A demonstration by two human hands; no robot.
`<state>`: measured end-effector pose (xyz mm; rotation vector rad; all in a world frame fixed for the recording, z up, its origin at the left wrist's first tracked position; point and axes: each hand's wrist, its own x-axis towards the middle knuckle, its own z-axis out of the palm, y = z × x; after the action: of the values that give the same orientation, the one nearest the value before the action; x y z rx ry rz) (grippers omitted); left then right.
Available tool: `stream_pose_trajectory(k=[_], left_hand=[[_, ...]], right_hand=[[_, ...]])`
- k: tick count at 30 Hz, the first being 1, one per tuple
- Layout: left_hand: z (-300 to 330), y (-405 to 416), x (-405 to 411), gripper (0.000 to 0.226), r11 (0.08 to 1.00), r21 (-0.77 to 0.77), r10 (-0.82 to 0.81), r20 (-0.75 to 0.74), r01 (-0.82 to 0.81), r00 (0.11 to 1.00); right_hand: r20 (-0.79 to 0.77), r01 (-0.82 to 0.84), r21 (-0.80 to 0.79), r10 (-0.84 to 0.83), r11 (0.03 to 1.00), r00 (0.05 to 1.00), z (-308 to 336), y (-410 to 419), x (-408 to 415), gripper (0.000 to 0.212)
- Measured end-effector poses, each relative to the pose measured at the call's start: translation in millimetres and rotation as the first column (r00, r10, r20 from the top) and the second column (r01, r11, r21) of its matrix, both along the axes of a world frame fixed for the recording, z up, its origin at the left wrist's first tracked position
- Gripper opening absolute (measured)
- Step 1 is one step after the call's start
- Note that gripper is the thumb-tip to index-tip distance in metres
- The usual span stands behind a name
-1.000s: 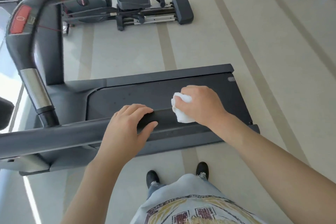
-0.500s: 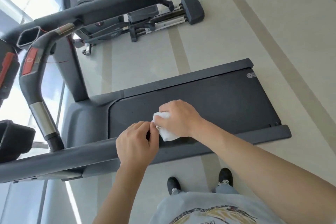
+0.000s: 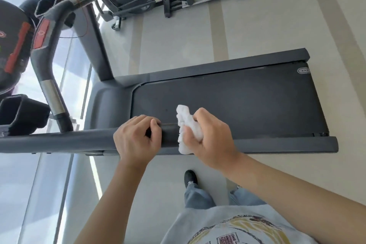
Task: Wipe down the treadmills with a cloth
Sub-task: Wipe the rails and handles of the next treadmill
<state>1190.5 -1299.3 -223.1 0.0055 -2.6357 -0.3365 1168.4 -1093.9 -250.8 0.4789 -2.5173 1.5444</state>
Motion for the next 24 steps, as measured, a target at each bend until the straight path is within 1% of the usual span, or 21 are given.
stream_pose_trajectory(k=[2,3,4,5,6,7,8,9,10,11,12,13,15,17,19,21,24], left_hand=[[-0.3,0.4,0.1,0.033,1.0,-0.004,0.003,0.008,-0.003,1.0],[-0.3,0.5,0.7,0.033,1.0,-0.007,0.008,0.014,-0.008,1.0],[-0.3,0.5,1.0,0.033,1.0,-0.009,0.012,0.019,-0.012,1.0],[0.0,0.6,0.8,0.033,1.0,-0.009,0.014,0.022,-0.014,1.0],[0.1,0.6,0.6,0.033,1.0,-0.007,0.014,0.022,-0.014,1.0],[0.3,0.7,0.7,0.033,1.0,-0.006,0.013,0.018,-0.012,1.0],[0.7,1.1,0.8,0.033,1.0,-0.005,0.012,0.013,-0.012,1.0],[0.9,1.5,0.5,0.032,1.0,-0.002,0.012,0.01,-0.012,1.0],[1.3,2.4,0.3,0.032,1.0,0.002,0.014,0.011,-0.014,1.0],[1.9,3.2,0.5,0.032,1.0,0.005,0.017,0.014,-0.017,1.0],[2.6,3.6,0.9,0.032,1.0,0.006,0.019,0.016,-0.019,1.0],[3.2,3.9,1.4,0.032,1.0,0.008,0.02,0.018,-0.02,1.0],[3.8,4.4,2.5,0.032,1.0,0.011,0.023,0.027,-0.023,0.999],[4.1,4.4,3.3,0.033,0.999,0.013,0.031,0.036,-0.031,0.999],[3.3,4.1,3.1,0.032,0.999,0.018,0.039,0.047,-0.04,0.998],[2.3,3.3,2.6,0.033,0.998,0.027,0.047,0.061,-0.049,0.997],[2.5,2.6,3.6,0.034,0.998,0.052,0.041,0.087,-0.045,0.995]], right_hand=[[-0.1,-0.014,-0.026,0.011,1.0,0.995,-6.3,-5.5,-10.6,0.036],[-0.108,-0.045,-0.039,0.04,0.998,0.993,-6.7,-7.9,-17.8,0.037],[-0.062,-0.078,-0.046,0.076,0.996,0.995,-6.3,-9.9,-25.0,0.037],[0.038,-0.114,-0.048,0.116,0.992,0.993,-4.5,-11.4,-32.0,0.037],[0.173,-0.157,-0.05,0.163,0.986,0.971,-1.3,-12.9,-40.1,0.038],[0.316,-0.219,-0.051,0.223,0.974,0.922,1.9,-15.5,-49.4,0.039],[0.439,-0.3,-0.051,0.291,0.953,0.85,6.4,-19.6,-59.1,0.04],[0.53,-0.379,-0.045,0.344,0.924,0.775,11.8,-24.7,-68.5,0.041],[0.585,-0.443,-0.031,0.376,0.896,0.719,17.3,-29.7,-76.0,0.041],[0.61,-0.481,-0.016,0.389,0.877,0.691,21.8,-33.7,-80.5,0.041],[0.613,-0.495,-0.005,0.393,0.869,0.685,24.5,-36.4,-81.7,0.041],[0.602,-0.488,0.006,0.386,0.873,0.699,25.8,-37.3,-79.8,0.041],[0.538,-0.433,0.054,0.339,0.9,0.772,26.2,-32.7,-67.5,0.043],[0.428,-0.351,0.142,0.263,0.925,0.865,28.2,-24.7,-52.1,0.043],[0.294,-0.286,0.231,0.214,0.93,0.932,33.3,-16.3,-37.4,0.04],[0.162,-0.245,0.312,0.202,0.918,0.966,39.0,-10.2,-25.6,0.035],[0.014,-0.179,0.413,0.19,0.893,0.982,42.8,-9.2,-8.9,0.02]])
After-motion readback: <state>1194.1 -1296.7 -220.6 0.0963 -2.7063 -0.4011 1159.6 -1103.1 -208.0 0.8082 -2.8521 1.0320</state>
